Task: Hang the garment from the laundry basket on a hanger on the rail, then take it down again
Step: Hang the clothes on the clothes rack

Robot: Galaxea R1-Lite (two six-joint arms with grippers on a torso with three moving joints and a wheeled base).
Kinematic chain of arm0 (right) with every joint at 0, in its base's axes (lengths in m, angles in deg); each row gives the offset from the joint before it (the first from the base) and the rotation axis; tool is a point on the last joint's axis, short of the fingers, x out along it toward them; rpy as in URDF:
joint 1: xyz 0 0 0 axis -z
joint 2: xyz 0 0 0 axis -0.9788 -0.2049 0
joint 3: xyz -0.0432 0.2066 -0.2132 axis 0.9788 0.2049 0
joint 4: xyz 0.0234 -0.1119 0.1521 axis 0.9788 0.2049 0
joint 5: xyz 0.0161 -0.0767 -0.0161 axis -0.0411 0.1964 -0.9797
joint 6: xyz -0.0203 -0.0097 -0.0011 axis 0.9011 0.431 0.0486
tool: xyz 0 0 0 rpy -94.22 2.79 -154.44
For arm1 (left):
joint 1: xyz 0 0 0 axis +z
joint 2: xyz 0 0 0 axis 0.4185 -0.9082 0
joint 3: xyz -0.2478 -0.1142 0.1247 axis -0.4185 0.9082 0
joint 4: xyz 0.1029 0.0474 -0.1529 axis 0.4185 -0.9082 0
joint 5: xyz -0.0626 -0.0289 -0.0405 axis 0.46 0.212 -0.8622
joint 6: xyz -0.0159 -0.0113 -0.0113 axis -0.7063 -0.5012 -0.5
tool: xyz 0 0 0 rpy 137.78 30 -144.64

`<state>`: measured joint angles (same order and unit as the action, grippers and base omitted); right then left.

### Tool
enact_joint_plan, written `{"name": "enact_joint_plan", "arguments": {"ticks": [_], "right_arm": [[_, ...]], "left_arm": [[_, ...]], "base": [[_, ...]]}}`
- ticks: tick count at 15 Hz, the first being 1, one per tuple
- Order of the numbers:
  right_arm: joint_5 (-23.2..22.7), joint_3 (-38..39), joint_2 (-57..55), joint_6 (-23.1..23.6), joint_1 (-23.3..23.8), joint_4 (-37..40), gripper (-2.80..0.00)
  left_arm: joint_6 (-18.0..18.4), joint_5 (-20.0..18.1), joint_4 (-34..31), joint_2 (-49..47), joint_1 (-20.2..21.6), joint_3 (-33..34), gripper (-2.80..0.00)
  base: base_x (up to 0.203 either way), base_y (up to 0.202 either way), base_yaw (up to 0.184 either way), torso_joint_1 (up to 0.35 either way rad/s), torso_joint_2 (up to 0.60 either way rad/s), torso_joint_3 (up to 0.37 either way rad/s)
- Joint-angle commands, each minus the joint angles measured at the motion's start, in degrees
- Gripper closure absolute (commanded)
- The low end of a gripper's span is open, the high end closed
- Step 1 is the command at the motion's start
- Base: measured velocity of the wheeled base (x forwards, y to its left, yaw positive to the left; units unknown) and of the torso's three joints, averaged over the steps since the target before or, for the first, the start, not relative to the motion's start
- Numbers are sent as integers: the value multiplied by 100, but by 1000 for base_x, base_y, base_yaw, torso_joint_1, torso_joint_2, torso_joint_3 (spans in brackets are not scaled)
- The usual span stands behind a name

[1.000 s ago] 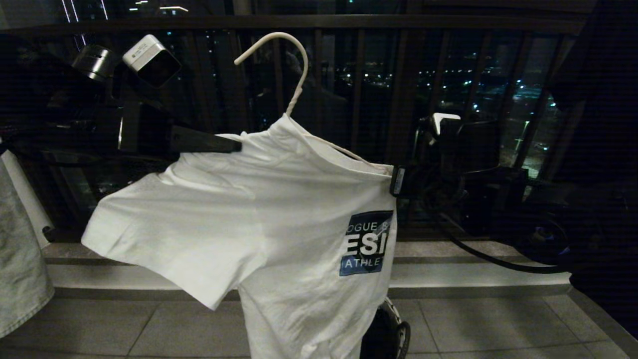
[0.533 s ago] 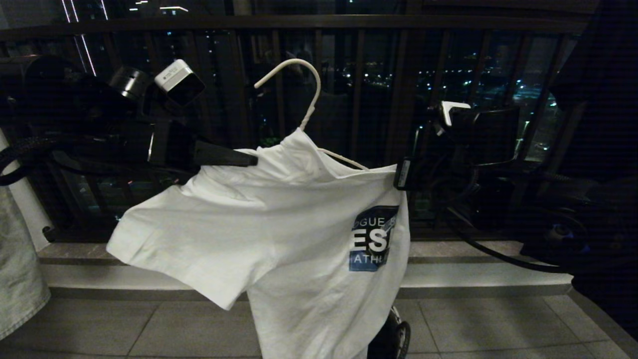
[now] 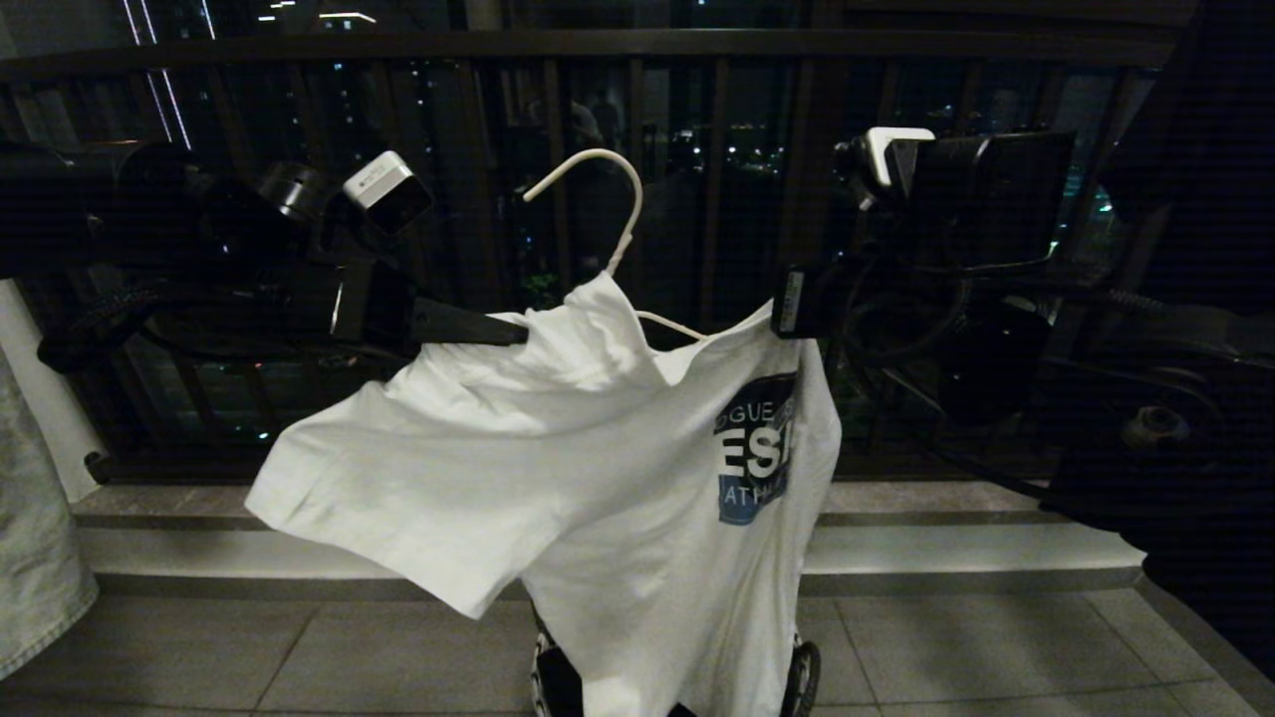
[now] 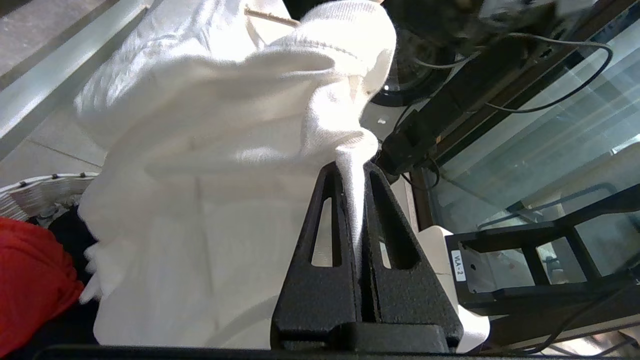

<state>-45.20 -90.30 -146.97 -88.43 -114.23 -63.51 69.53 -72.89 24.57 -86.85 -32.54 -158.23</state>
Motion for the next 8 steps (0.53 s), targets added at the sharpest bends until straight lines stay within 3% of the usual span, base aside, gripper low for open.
{"name": "enact_joint_plan", "arguments": {"ticks": [1, 3, 6, 8], "right_arm": [[31, -503, -86, 22, -375, 355, 0], [68, -898, -211, 26, -670, 761, 0], [141, -1502, -370, 29, -1022, 1342, 0], [263, -1950, -508, 77, -1142, 1694, 0]], "left_arm": [[11, -45, -16, -21, 16, -2, 0], [18, -106, 10, -12, 60, 15, 0], [19, -553, 264, -29, 222, 178, 0], [26, -558, 551, -66, 251, 373, 0]], "base": [[0, 0, 0, 0, 0, 0], [0, 0, 0, 0, 0, 0], [0, 0, 0, 0, 0, 0], [0, 0, 0, 0, 0, 0]]}}
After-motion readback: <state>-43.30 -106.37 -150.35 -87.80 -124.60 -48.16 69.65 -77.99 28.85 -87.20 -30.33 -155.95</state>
